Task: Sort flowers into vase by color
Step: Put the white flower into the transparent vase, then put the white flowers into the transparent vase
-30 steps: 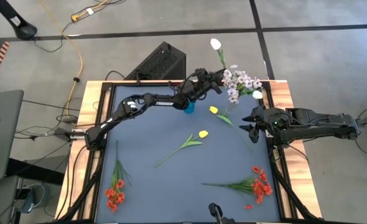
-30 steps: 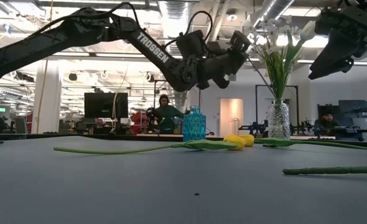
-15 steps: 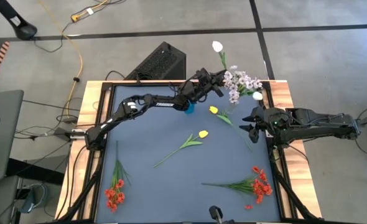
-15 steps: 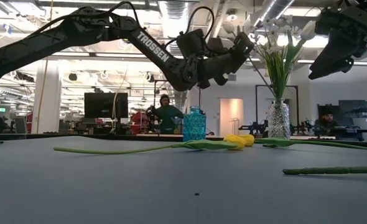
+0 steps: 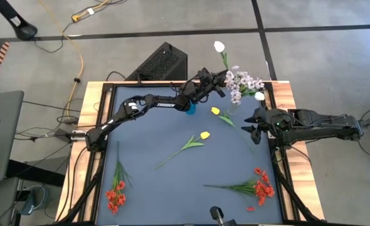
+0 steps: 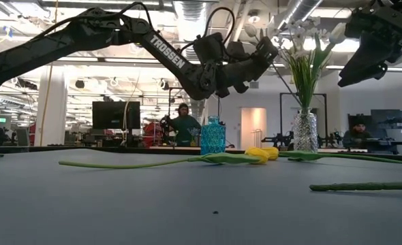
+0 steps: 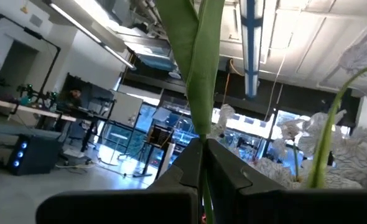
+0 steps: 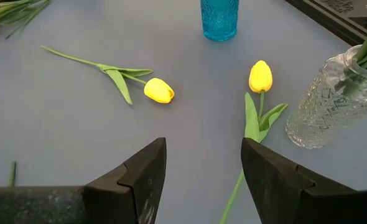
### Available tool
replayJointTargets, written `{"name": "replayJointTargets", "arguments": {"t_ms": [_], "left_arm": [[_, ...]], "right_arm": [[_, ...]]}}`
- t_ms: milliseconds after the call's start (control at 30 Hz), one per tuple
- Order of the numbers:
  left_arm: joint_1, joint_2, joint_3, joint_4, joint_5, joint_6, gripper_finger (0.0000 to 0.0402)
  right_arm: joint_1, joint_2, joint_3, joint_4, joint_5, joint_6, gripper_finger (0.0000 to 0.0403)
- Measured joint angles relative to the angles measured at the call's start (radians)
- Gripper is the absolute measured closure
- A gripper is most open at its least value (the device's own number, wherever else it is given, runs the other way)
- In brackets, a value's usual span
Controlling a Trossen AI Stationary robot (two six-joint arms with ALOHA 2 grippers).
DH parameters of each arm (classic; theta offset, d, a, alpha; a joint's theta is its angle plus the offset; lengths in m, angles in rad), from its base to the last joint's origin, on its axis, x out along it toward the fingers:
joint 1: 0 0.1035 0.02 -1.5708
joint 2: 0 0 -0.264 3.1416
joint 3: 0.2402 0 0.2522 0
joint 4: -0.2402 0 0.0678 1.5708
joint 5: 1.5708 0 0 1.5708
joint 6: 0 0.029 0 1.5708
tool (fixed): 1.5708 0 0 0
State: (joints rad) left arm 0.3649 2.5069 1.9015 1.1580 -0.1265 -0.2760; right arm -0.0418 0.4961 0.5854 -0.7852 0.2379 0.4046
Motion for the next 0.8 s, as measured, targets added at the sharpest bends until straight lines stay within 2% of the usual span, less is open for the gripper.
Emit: {"name": "replayJointTargets", "arguments": {"t_ms": [367, 800], "left_arm": [[0.000, -0.002, 0.000, -0.026, 0.101, 0.084, 0.0401], [0.005, -0.002, -0.001, -0.055, 0.102, 0.107, 0.0401]], "right_arm": [[0.000, 0.000, 0.000, 0.000, 0.000, 0.000, 0.0168], [0.000, 0.000, 0.000, 0.000, 0.000, 0.000, 0.0168]]}}
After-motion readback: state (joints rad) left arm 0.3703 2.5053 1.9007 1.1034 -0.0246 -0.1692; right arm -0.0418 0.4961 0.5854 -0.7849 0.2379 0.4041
